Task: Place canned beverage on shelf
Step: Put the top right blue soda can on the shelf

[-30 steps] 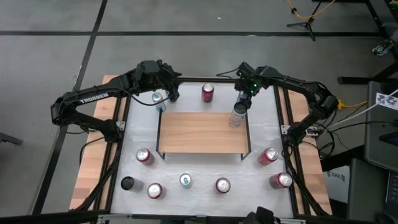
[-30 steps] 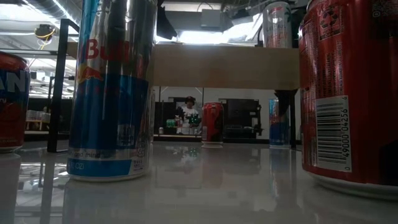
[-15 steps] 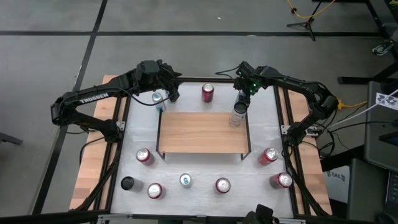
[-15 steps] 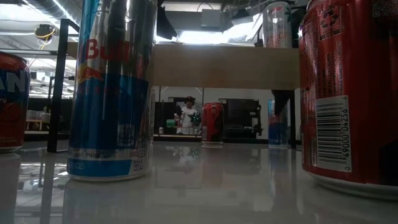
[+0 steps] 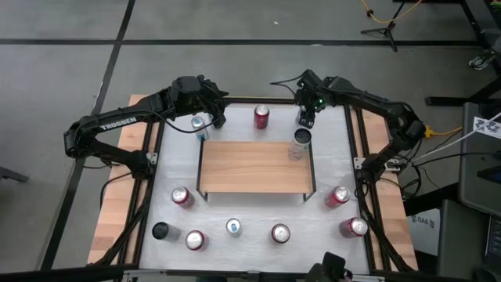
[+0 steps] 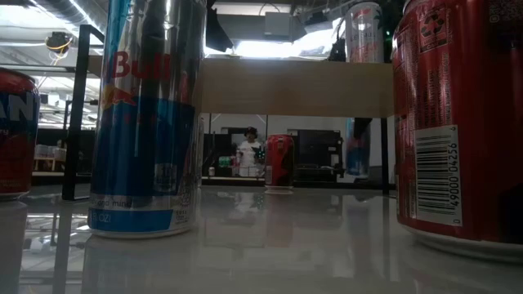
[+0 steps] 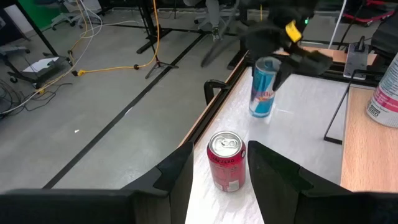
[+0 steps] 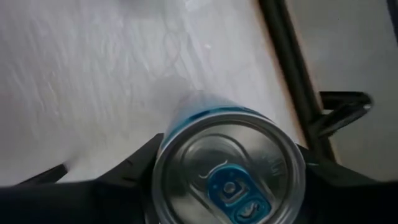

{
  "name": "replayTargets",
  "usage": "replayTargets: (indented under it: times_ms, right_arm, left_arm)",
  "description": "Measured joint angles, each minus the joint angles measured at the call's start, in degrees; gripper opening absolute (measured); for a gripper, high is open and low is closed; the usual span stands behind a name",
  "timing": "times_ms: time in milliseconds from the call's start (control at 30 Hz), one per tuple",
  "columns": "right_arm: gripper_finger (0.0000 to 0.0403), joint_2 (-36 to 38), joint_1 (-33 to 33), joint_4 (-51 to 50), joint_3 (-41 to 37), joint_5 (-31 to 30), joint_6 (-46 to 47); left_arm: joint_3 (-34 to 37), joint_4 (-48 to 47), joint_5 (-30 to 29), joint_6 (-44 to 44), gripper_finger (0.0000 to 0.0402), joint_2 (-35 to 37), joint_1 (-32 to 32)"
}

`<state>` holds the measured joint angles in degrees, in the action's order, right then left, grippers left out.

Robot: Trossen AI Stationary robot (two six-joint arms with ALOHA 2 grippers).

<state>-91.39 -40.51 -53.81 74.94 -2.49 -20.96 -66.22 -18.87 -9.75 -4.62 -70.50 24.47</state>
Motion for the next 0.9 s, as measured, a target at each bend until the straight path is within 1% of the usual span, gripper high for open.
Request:
replayTargets:
  times_ms: [100,200,400,533,667,800,900]
  right_arm:
    - [0.0234,0.0,0.0,-3.0,5.0,-2.6,-0.3]
    - [0.0231,0.0,0.0,-6.0,10.5,-4.6,-0.4]
    - [0.0229,0.1,0.0,-11.0,23.4,-4.5,-0.4]
    - [0.023,0.1,0.0,-12.0,32.0,-3.9,-0.5]
    - [0.0231,0.1,0.0,-12.8,39.7,-0.4,-0.5]
    - [0.0231,0.2,0.2,-13.9,45.5,7.1,0.4]
    - [0.0231,0.2,2.2,-14.0,47.5,12.0,1.6]
  left_arm:
    - [0.0,0.0,0.0,0.0,0.0143,0.0,0.0]
    - [0.0,0.0,0.0,0.0,0.0143,0.0,0.0]
    - [0.0,0.0,0.0,0.0,0.0143,0.0,0.0]
    - [0.0,0.0,0.0,0.0,0.0143,0.0,0.0]
    - [0.0,0.0,0.0,0.0,0.0143,0.0,0.0]
    - [0.0,0.0,0.0,0.0,0.0143,0.0,0.0]
    - [0.0,0.0,0.0,0.0,0.0143,0.0,0.0]
